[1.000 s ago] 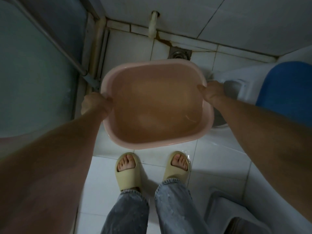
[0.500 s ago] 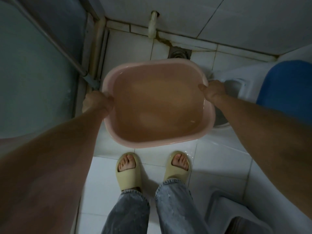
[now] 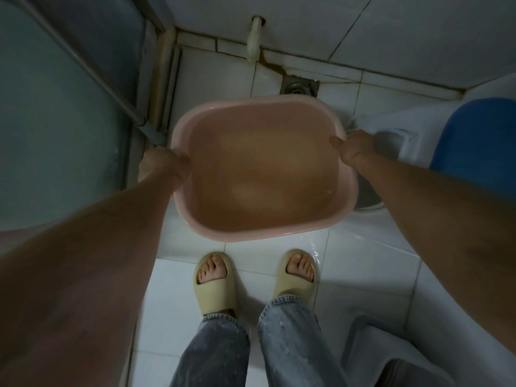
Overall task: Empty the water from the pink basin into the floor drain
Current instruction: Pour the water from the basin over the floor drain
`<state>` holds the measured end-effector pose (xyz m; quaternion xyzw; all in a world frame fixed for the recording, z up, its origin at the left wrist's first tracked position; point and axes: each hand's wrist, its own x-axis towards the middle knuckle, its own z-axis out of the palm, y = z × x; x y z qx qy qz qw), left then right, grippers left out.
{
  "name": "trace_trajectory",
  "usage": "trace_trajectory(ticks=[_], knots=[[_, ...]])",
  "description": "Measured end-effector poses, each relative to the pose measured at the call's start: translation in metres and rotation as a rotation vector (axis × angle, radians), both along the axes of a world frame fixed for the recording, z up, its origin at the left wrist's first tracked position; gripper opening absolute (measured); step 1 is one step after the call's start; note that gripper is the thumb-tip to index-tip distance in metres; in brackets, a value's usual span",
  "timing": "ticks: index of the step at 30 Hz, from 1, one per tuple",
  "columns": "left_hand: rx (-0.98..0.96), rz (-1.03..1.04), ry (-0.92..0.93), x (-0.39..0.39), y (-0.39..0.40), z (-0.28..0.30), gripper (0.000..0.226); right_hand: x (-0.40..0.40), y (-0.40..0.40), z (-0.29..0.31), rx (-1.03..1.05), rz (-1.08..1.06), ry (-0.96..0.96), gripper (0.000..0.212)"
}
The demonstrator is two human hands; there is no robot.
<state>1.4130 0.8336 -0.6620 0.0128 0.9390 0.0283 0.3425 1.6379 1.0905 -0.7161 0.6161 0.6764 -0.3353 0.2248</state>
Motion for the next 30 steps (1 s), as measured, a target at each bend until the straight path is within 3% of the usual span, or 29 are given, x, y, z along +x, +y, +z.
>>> trace_trajectory(ticks=[11, 30], knots=[[0.014, 0.055, -0.011, -0.002, 0.0015, -0.0033, 0.036, -0.0031, 0.0015, -0.0022, 0.002, 0.022, -0.018, 0.059], [-0.034, -0.067, -0.02, -0.0035, -0.0008, -0.0075, 0.04, -0.0009, 0.0025, -0.0086, 0.025, 0.065, -0.037, 0.059]])
